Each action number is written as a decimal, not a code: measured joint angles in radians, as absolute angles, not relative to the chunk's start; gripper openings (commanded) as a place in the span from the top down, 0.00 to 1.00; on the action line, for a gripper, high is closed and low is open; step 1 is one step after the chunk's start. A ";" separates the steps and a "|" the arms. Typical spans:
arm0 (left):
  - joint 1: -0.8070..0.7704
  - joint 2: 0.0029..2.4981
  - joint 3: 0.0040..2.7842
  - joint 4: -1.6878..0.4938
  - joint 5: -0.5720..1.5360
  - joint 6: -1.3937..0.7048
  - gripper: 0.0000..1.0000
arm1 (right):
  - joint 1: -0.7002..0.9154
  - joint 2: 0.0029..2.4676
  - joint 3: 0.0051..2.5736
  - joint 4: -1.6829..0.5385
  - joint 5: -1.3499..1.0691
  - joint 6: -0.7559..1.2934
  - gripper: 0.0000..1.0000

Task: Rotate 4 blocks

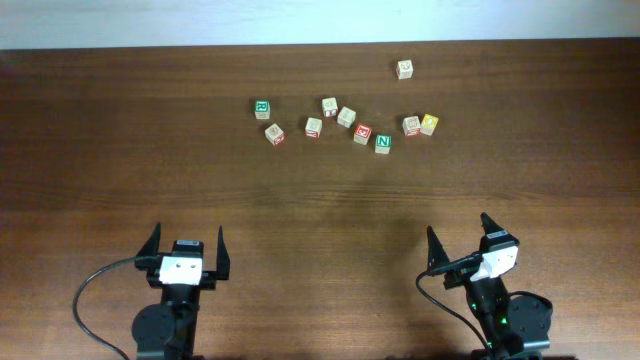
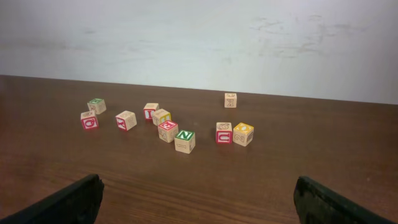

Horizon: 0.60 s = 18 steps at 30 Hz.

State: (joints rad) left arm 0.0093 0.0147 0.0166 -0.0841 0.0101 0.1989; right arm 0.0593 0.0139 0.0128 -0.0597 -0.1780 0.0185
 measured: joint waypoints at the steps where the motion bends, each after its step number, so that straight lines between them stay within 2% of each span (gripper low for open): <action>1: 0.009 0.015 0.017 -0.084 0.009 0.199 0.01 | 0.059 0.014 0.013 -0.060 -0.178 0.018 0.02; 18: 0.009 0.015 0.017 -0.084 -0.012 0.199 0.01 | 0.059 0.014 0.013 -0.060 -0.178 0.019 0.02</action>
State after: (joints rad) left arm 0.0093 0.0147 0.0166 -0.0845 -0.0124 0.1986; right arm 0.0593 0.0139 0.0128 -0.0597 -0.1780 0.0185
